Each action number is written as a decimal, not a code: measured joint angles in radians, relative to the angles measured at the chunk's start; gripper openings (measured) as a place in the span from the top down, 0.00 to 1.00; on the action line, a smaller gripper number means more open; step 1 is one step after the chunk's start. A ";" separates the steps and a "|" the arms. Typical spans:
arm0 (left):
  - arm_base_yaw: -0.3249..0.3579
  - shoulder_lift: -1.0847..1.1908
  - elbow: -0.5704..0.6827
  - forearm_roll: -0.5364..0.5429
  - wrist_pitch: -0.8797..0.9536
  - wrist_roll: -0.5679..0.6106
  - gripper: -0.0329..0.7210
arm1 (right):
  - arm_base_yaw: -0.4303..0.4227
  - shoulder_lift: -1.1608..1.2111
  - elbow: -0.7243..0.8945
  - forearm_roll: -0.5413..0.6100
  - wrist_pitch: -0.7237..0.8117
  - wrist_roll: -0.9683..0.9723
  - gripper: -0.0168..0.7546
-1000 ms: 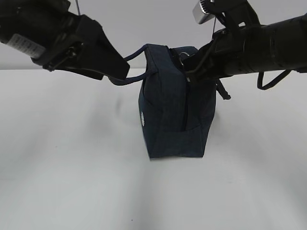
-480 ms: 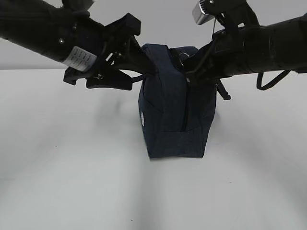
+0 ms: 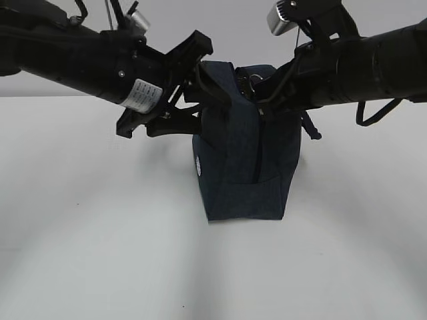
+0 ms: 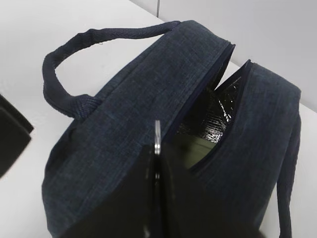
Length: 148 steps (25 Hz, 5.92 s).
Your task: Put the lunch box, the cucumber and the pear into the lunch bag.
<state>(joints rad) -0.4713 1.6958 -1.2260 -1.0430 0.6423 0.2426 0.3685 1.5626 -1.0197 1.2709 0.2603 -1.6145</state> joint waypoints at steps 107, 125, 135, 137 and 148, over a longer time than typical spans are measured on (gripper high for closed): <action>0.111 -0.114 -0.012 0.276 0.529 0.089 0.29 | -0.117 0.458 -0.483 -0.008 0.208 0.000 1.00; 0.215 0.134 -0.482 0.224 0.438 -0.055 0.43 | -0.120 0.458 -0.483 -0.008 0.248 0.000 1.00; 0.214 0.401 -0.698 0.262 0.447 -0.127 0.44 | -0.120 0.458 -0.483 -0.008 0.252 0.000 1.00; 0.207 0.421 -0.698 0.274 0.447 -0.131 0.44 | -0.120 0.458 -0.483 -0.008 0.252 0.000 1.00; 0.133 0.474 -0.701 0.275 0.436 -0.131 0.52 | -0.120 0.458 -0.483 -0.011 0.254 0.000 1.00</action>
<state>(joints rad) -0.3386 2.1695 -1.9268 -0.7680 1.0779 0.1111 0.2489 2.0203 -1.5025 1.2603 0.5147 -1.6145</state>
